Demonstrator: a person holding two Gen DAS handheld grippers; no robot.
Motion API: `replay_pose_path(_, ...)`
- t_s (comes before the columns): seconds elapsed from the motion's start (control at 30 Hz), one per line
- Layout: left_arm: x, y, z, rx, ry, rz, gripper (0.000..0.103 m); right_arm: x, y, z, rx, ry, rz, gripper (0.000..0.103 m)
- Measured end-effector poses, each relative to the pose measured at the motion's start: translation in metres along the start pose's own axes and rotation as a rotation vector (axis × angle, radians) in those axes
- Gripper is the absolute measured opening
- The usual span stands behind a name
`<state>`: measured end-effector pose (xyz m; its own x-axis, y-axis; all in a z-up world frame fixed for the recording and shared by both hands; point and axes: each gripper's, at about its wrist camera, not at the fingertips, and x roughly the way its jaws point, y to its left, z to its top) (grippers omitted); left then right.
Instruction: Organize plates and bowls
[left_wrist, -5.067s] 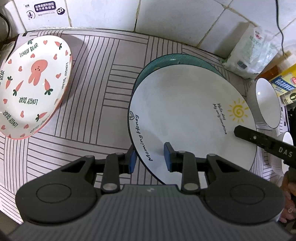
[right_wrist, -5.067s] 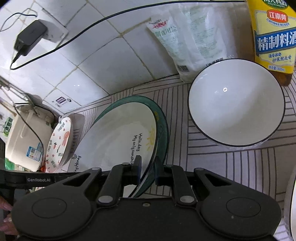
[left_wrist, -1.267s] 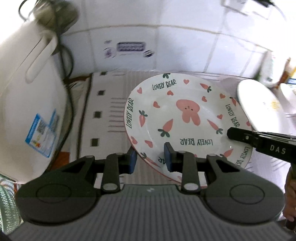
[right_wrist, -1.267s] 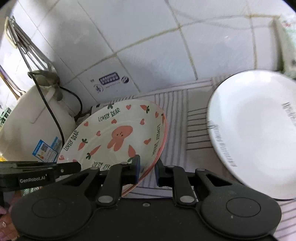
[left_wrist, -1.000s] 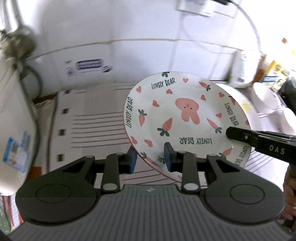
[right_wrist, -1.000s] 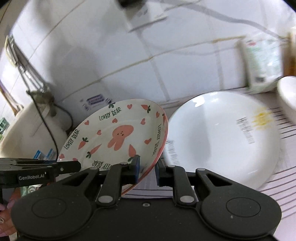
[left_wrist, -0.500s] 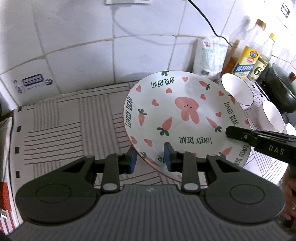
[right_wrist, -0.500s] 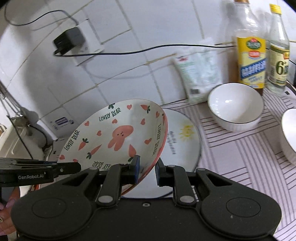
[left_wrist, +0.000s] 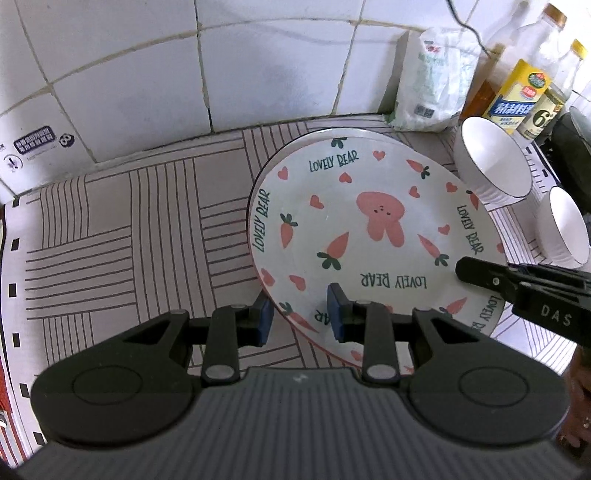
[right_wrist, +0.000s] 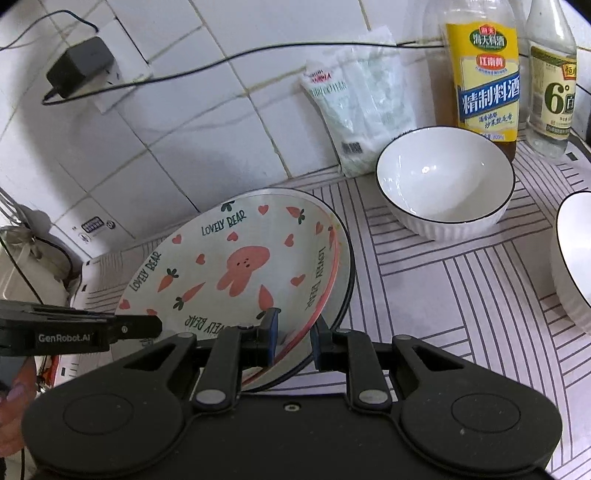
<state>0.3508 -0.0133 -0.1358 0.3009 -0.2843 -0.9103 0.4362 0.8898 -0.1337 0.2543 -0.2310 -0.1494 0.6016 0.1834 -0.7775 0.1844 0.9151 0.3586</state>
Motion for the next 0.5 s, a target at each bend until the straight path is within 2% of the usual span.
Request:
replay_pose_path(0.27,0.009,0.006,0.008,-0.09,0.061,0.006,0.029,0.004,0.013,0.012,-0.022,0.071,-0.028,0.024)
replay_pose_path(0.37,0.011,0.005,0.009,-0.093,0.071,0.01,0.029,0.006,0.023,0.016,-0.035,0.107,-0.071,0.025)
replay_pose_path(0.5,0.015,0.004,0.009,-0.082,0.074,0.018,0.029,0.013,0.037,0.019,-0.043,0.169,-0.159,0.033)
